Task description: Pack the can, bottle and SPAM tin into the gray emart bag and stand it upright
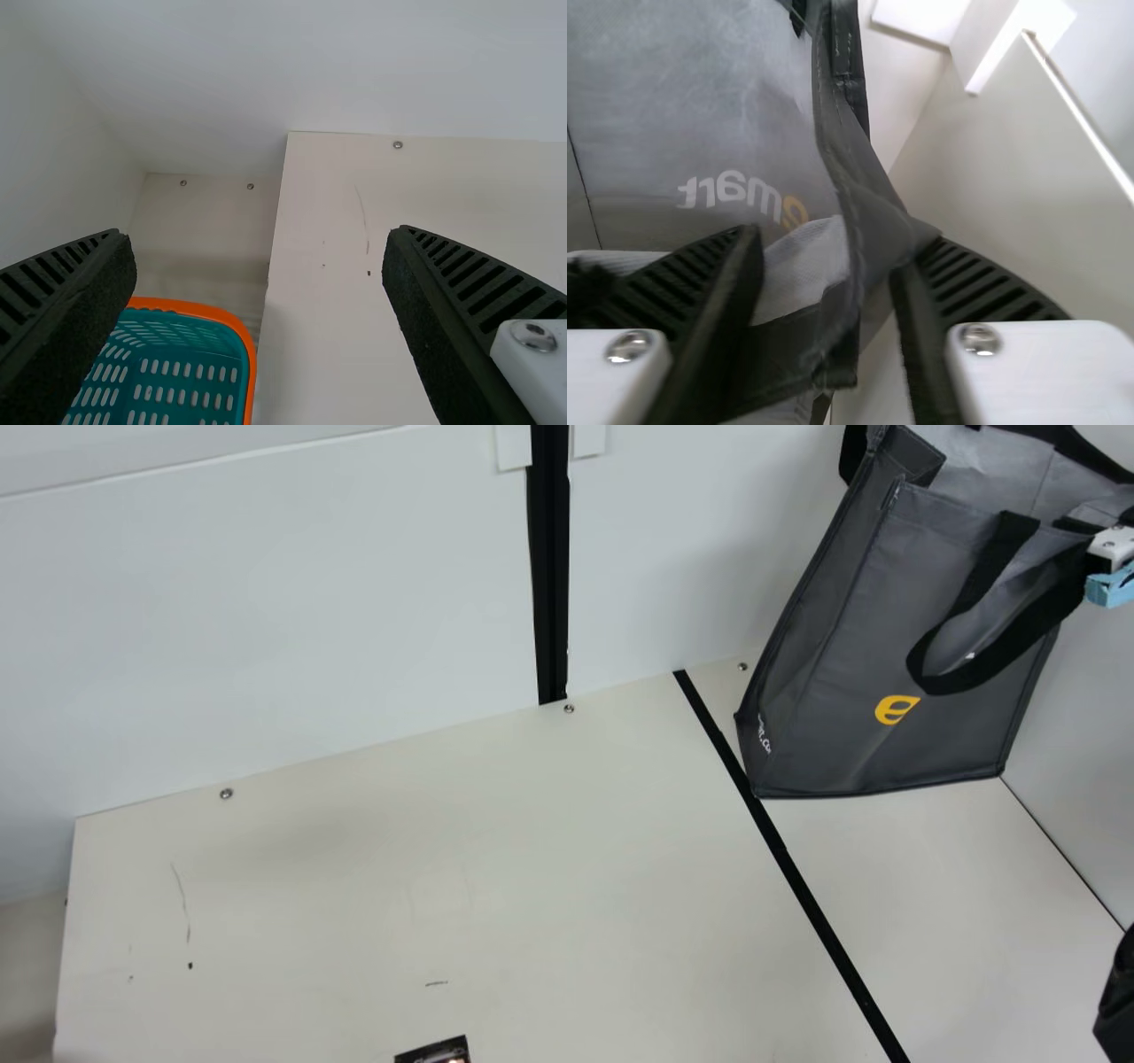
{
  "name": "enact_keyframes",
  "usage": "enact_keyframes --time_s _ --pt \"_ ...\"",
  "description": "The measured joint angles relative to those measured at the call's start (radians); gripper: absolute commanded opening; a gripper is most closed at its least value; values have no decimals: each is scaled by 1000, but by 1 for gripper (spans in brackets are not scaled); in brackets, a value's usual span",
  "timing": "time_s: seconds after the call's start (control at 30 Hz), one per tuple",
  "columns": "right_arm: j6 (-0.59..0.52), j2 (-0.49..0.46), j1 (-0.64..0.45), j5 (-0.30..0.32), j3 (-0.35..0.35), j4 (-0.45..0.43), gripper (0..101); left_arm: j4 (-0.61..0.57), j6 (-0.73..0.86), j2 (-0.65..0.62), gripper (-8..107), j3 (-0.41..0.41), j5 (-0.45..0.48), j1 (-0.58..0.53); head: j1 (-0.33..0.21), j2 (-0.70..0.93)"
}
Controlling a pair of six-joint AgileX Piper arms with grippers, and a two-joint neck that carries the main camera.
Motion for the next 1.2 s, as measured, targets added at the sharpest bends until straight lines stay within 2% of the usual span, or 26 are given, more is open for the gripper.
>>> enact_keyframes --time_s 0.23,1.2 --pt "0 -6 3 11 -41 16 95 0 0 0 90 0 0 0 0 2" --pt "100 0 49 57 -285 97 95 0 0 0 90 0 0 0 0 2"
